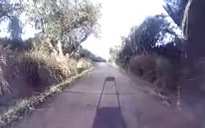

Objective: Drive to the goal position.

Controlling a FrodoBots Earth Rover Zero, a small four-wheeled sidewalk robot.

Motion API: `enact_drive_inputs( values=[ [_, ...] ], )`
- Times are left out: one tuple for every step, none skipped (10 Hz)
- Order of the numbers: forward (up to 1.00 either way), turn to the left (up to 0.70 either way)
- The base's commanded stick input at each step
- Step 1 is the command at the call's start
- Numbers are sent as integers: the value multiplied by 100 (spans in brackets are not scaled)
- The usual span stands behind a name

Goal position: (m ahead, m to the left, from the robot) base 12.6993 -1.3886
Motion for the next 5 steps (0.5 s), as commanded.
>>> enact_drive_inputs(
  values=[
    [100, 0],
    [100, 0],
    [100, 0],
    [100, 0],
    [100, 0]
  ],
)
